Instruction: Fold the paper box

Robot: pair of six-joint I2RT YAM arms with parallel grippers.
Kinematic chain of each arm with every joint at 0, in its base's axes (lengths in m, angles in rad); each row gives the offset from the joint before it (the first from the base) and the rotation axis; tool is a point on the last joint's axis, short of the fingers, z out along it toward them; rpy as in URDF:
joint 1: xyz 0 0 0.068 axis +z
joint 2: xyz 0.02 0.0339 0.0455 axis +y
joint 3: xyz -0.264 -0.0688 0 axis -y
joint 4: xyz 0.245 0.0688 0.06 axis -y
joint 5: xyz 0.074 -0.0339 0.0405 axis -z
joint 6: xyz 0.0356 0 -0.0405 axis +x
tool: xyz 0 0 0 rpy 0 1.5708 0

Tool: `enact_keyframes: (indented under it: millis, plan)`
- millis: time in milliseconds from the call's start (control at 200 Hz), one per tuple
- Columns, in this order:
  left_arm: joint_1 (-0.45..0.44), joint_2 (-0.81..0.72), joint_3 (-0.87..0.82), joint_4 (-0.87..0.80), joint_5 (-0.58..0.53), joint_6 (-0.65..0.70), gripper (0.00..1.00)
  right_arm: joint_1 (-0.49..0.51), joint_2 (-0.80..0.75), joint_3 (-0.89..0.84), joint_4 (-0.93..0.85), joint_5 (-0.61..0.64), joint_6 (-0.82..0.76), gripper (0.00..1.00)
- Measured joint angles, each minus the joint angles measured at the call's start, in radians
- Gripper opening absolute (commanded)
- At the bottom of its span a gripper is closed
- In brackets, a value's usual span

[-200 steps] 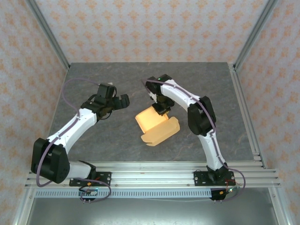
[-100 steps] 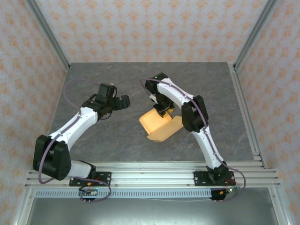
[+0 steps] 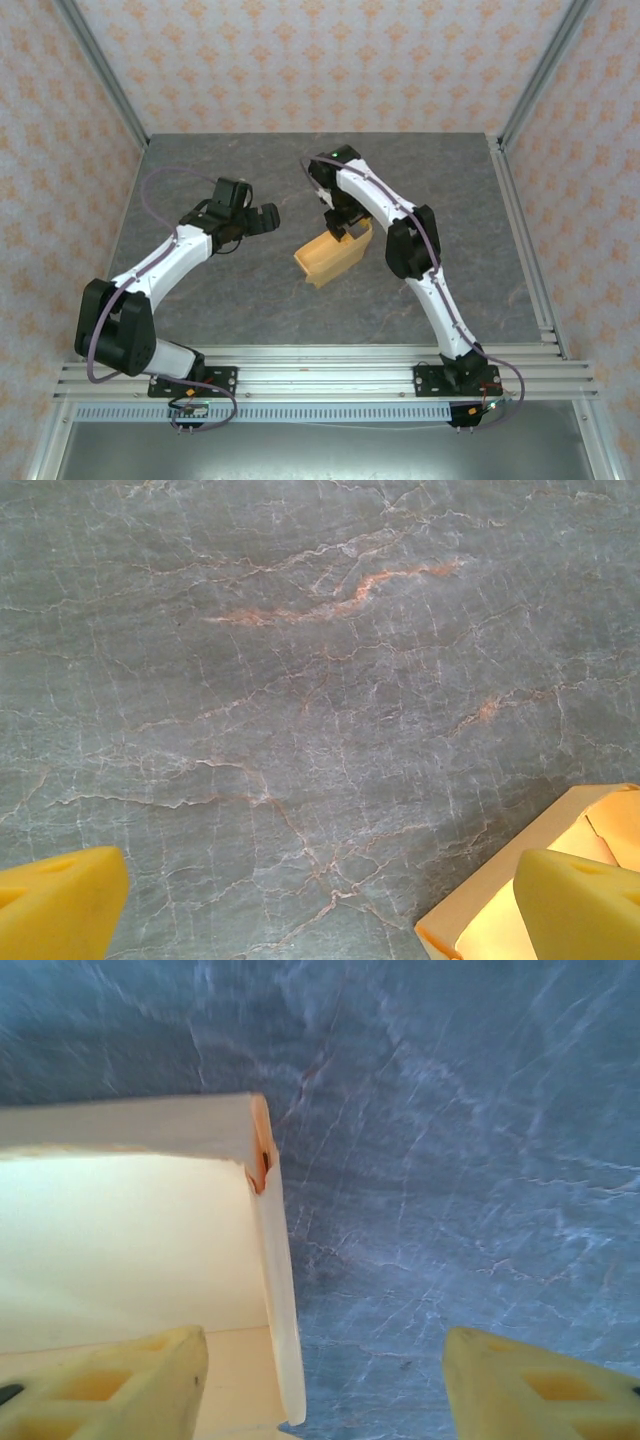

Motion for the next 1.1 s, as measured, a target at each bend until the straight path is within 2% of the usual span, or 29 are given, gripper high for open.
enact_keyframes:
  millis: [160,350,430,545,586,651,681,866,951,1101]
  plan:
    - [0.000,0.003,0.008,0.000,0.002,0.000,0.99,0.000,0.003,0.181,-0.008,-0.003,0.015,0.73]
    - [0.000,0.002,0.015,0.002,0.007,0.000,0.99,0.004,-0.006,0.339,-0.011,0.042,0.090,0.73]
    - [0.000,0.002,0.015,0.002,0.007,0.000,1.00,0.019,-0.010,0.404,-0.023,0.119,0.143,0.74]
    - [0.000,-0.014,0.006,0.016,0.006,0.000,1.00,0.076,-0.016,0.520,-0.033,0.268,0.231,0.82]
    - [0.000,-0.026,0.000,0.021,0.005,0.000,1.00,0.109,-0.024,0.561,-0.033,0.325,0.259,0.92]
    - [0.000,-0.049,-0.010,0.028,0.000,0.000,1.00,0.167,-0.057,0.580,-0.031,0.404,0.305,0.94]
    - [0.000,-0.062,-0.014,0.029,-0.002,0.000,1.00,0.193,-0.077,0.580,-0.032,0.431,0.327,1.00]
    - [0.000,-0.140,-0.053,0.034,-0.025,0.010,1.00,0.320,-0.184,0.586,-0.034,0.569,0.409,0.99]
    - [0.000,-0.161,-0.059,0.027,-0.032,0.029,1.00,0.327,-0.194,0.649,-0.033,0.609,0.410,0.99]
    - [0.000,-0.182,-0.059,0.010,-0.054,0.064,1.00,0.309,-0.255,0.661,-0.031,0.690,0.349,0.99]
